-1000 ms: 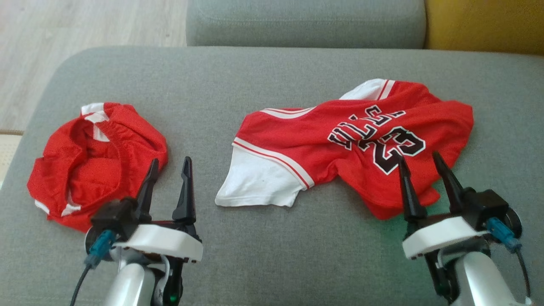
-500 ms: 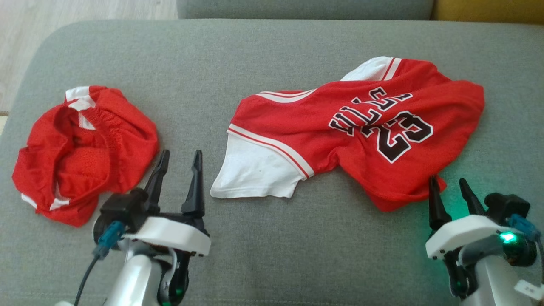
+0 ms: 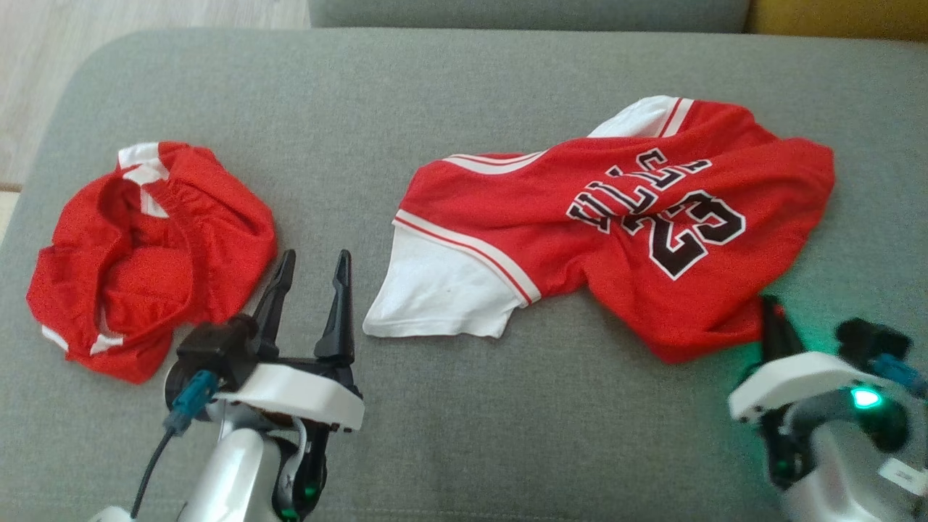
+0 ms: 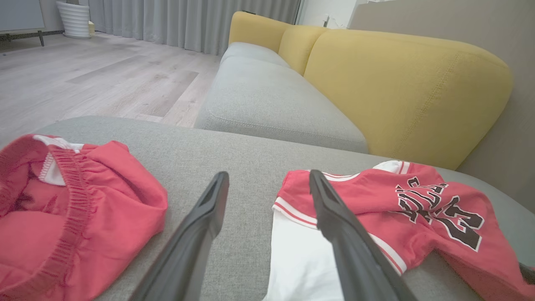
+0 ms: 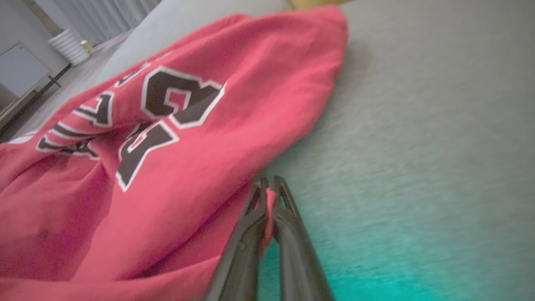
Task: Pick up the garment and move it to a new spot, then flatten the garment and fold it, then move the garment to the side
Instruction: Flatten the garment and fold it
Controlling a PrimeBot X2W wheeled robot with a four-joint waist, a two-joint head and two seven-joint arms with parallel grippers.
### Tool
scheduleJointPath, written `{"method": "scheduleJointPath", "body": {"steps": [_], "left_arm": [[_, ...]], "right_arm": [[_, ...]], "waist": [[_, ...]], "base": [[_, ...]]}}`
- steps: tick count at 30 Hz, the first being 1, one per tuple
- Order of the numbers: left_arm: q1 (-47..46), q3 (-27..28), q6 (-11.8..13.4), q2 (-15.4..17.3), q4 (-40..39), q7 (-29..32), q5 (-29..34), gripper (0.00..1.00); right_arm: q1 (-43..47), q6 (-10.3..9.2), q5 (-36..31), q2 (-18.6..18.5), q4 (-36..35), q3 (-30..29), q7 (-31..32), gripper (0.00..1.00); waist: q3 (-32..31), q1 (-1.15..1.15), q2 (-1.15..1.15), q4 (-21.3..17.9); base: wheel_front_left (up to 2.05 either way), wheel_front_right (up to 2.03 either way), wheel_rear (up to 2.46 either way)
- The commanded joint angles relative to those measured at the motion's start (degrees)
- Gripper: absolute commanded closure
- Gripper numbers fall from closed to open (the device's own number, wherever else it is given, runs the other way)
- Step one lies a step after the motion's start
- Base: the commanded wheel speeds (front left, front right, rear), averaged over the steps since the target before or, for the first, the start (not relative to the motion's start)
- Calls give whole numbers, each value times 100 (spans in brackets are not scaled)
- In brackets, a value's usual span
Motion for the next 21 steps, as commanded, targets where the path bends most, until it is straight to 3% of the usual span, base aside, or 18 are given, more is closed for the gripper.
{"method": "scheduleJointPath", "body": {"steps": [1,10,17,21], "left_arm": [[-202,185,39,12,-176,-70,-54,0],[-60,169,118,12,-246,-70,-147,0],[-15,144,161,12,-293,-70,-188,0],[-1,153,165,12,-284,-70,-210,0]], "right_arm": [[-212,43,-270,-42,-182,-119,-168,100],[-795,43,-1807,-42,-1249,-1538,-158,100],[-660,43,-2222,-42,-1998,-2132,117,100],[-239,43,-2020,-42,-1830,-2341,450,100]], "waist": [[-86,0,0,-41],[-412,0,0,-208],[-423,0,0,-267],[-380,0,0,-327]], "base": [[0,0,0],[0,0,0],[0,0,0],[0,0,0]]}}
